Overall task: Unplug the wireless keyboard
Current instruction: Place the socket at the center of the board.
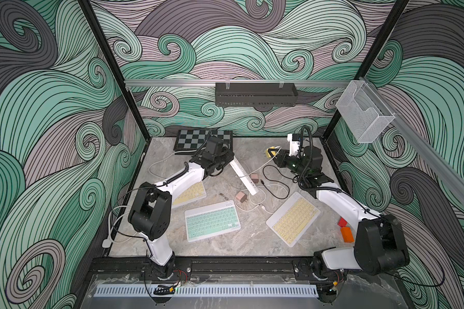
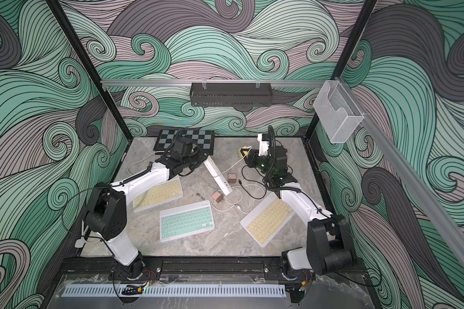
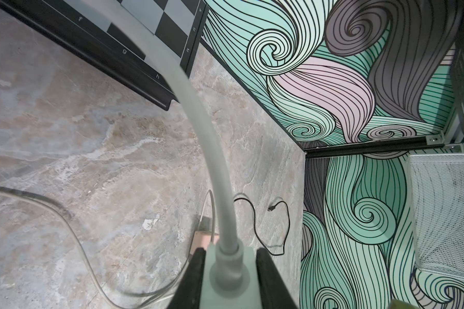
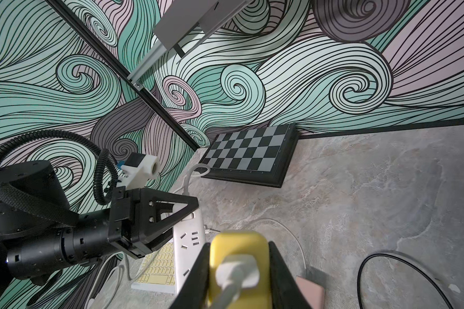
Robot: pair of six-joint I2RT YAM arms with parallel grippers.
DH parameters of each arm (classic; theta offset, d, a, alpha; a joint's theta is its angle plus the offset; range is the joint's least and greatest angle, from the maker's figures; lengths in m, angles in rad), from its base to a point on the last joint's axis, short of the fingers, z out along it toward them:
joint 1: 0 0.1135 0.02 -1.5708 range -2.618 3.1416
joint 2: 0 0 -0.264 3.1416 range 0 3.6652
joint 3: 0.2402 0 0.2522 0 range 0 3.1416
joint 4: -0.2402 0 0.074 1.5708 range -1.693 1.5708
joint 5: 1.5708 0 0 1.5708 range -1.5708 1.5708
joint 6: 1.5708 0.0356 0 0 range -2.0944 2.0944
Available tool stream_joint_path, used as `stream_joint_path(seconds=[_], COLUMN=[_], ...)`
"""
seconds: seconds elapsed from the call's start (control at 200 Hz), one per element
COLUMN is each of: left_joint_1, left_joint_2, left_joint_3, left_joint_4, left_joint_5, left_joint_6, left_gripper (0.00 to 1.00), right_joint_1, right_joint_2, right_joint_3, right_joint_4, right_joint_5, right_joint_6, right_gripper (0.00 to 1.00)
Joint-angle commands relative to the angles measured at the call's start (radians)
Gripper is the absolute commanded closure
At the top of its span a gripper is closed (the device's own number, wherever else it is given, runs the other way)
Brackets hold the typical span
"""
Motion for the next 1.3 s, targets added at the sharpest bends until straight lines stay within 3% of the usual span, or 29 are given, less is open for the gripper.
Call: stream_joint_path(seconds=[0.0,0.2,0.555,0.725,0.891,1.166,1.296], left_joint_1=[0.014,0.023,0.025,0.036,0.082,0.137,0.150], left_joint_2=[-0.016,-0.006,-0.026,-0.071,-0.103,-0.070,-0.007], left_joint_3=[0.020,0.010,0.043,-0.003,-0.061,-0.067,-0.100], left_joint_4=[0.063,0.153,0.223,0.249,0.241,0.208,0.330], left_joint_5=[-0.030,-0.016,-0.138,-0.240,-0.268,-0.272,-0.239], left_joint_6=[0.003,-0.104,-0.175,-0.141,-0.139,-0.040,-0.052], left_gripper=[1.00,1.00,1.00,1.00,1.00,1.00,1.00], right_joint_1=[0.002,0.031,0.152,0.151,0.127,0.029,-0.020], right_joint_2=[-0.033,-0.020,0.049,0.036,-0.025,-0.102,-0.124], right_joint_3=[0.032,0.069,0.124,0.118,0.090,0.024,-0.002], right_joint_4=[0.014,0.007,-0.082,-0.180,-0.232,-0.250,-0.243], right_joint_5=[-0.010,-0.069,-0.183,-0.137,-0.059,0.037,0.039], right_joint_6=[-0.003,0.026,-0.085,-0.154,-0.185,-0.099,-0.036], right_gripper=[1.00,1.00,1.00,1.00,1.00,1.00,1.00])
